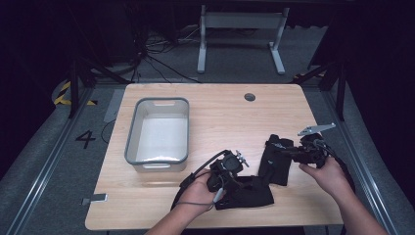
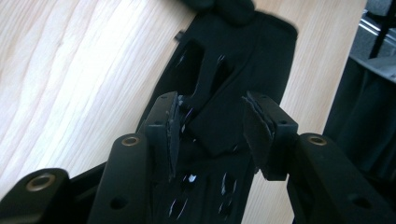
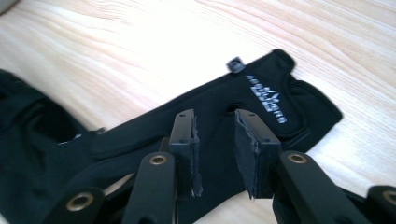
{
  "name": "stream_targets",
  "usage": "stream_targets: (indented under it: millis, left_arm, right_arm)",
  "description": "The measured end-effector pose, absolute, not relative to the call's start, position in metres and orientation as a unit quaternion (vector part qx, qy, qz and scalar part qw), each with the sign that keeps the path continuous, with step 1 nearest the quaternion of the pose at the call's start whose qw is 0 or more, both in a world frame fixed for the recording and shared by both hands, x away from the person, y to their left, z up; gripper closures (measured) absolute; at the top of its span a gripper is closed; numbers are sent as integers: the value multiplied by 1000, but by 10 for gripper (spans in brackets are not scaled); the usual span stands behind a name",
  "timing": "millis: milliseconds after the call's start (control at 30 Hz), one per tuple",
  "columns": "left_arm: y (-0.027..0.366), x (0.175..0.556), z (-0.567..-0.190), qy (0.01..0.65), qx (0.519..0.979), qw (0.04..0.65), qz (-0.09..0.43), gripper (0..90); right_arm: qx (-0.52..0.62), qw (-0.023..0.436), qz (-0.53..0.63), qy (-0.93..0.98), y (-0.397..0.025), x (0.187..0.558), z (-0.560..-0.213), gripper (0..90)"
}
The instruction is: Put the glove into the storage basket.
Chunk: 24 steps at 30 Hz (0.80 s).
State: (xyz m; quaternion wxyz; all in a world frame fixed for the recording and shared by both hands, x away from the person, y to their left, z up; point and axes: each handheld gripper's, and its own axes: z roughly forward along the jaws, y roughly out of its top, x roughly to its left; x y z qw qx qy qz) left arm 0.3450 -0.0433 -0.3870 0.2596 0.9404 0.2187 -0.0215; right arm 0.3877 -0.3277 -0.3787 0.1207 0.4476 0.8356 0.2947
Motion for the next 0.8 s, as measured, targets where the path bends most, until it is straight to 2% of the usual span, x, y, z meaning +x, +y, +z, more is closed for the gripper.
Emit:
stream_targets:
  millis: [400, 600, 800]
  left_arm:
    - [-83, 353, -393, 205, 941, 266, -44, 562]
    - [-103, 354, -399, 196, 941, 269, -67, 560]
    - [-120, 356, -408, 198, 944, 256, -67, 552]
  right_arm:
    - [472, 122, 275, 829, -341, 429, -397, 678]
    - [475, 122, 275, 827, -343, 437, -403, 657]
    - [478, 115, 278, 825, -343, 442, -406, 651]
